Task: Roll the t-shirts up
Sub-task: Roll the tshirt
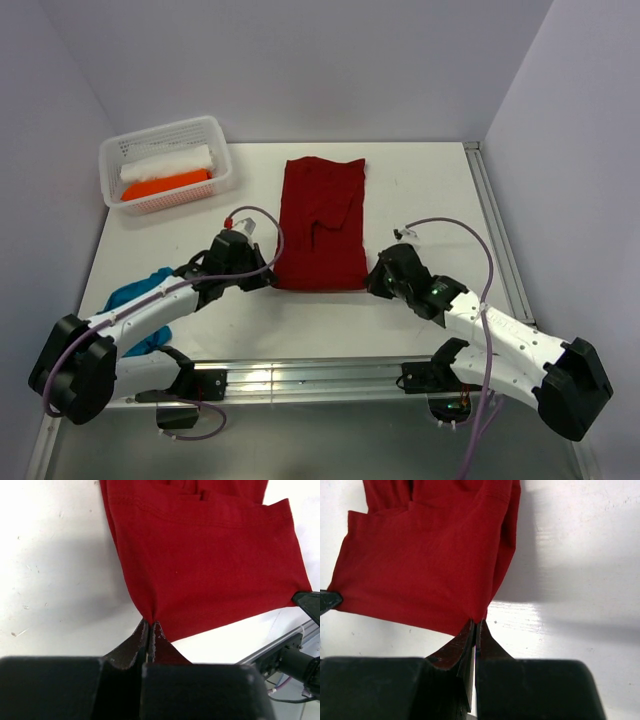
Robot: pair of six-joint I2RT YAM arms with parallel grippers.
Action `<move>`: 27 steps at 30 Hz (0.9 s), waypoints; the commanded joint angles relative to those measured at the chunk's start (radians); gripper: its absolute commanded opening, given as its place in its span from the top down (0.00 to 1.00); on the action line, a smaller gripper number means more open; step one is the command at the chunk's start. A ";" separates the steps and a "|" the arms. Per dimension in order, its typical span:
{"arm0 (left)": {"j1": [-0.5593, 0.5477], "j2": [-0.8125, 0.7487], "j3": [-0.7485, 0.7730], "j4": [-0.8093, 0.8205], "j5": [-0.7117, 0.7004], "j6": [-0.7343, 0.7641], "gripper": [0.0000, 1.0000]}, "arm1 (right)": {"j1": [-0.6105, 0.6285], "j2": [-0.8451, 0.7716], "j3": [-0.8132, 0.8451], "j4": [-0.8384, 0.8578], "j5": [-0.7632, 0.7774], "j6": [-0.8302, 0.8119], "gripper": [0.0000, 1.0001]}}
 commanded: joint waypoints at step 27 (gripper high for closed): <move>0.077 -0.015 0.016 -0.090 0.136 0.022 1.00 | -0.080 -0.025 0.071 -0.118 -0.207 -0.057 1.00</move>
